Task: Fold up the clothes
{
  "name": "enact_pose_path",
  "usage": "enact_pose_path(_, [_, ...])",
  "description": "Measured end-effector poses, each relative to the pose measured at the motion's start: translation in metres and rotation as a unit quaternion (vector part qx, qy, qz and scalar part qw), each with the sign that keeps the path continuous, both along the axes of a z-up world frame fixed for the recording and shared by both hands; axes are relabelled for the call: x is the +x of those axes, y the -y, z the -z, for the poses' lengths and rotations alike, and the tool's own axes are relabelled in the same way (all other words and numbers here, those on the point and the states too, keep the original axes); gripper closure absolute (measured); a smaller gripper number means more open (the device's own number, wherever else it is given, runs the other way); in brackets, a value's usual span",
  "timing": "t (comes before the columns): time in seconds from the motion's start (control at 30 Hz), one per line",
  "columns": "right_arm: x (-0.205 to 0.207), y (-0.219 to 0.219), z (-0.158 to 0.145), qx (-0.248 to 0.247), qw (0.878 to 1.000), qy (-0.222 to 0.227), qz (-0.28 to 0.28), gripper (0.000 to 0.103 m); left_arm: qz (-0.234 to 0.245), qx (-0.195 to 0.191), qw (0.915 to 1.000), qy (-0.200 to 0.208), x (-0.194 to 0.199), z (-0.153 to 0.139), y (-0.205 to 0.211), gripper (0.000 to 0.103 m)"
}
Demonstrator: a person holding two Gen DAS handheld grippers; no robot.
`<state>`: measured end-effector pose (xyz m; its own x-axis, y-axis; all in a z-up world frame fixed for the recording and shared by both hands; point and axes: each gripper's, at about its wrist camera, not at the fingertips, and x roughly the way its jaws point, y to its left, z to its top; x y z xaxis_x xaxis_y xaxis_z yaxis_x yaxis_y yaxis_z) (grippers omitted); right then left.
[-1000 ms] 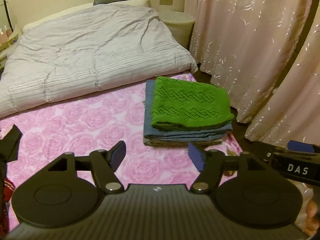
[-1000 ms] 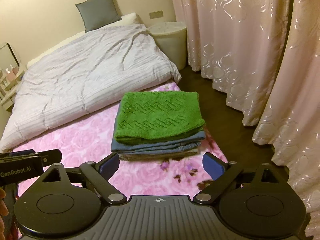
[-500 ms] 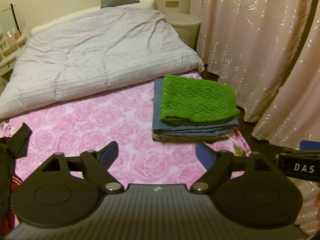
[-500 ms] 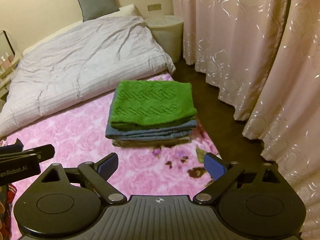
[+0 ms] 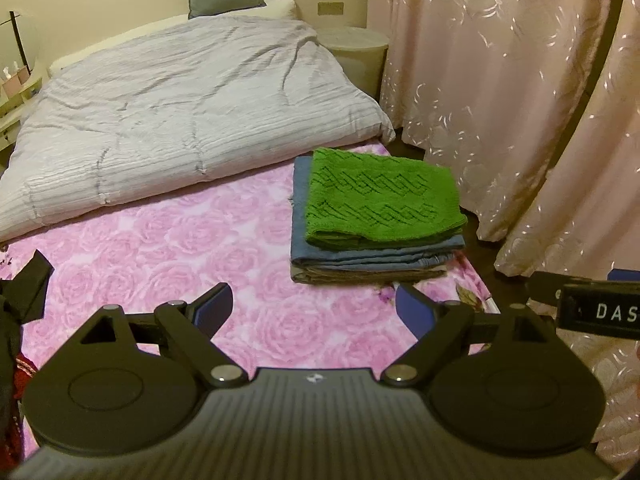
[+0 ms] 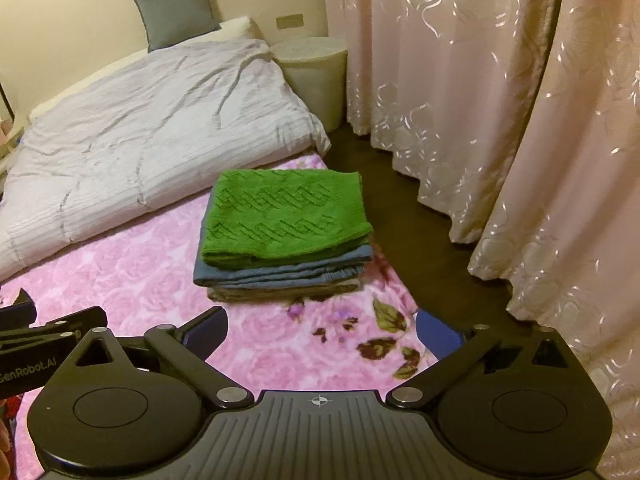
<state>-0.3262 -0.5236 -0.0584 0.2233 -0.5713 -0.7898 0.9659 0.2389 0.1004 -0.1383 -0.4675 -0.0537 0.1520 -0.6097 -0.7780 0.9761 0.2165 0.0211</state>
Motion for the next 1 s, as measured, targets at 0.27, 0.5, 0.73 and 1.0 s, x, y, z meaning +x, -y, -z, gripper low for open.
enact_pose_path(0.27, [0.0,0.005,0.009,0.018,1.0,0.0,0.004,0.0,0.008,0.017,0.9998,-0.004,-0.002,0.011,0.008,0.017])
enact_pose_path(0.5, [0.001,0.012,0.019,0.031,0.999,-0.003,0.008,0.0,0.013,0.031,0.9994,-0.005,-0.002,0.022,0.017,0.017])
enact_pose_path(0.73, [0.003,0.021,0.03,0.044,0.999,-0.006,0.009,0.0,0.016,0.043,0.9989,-0.009,0.0,0.033,0.027,0.017])
enact_pose_path(1.0, [0.007,0.032,0.044,0.062,0.998,-0.008,0.011,0.0,0.016,0.054,0.9983,-0.013,0.004,0.045,0.038,0.017])
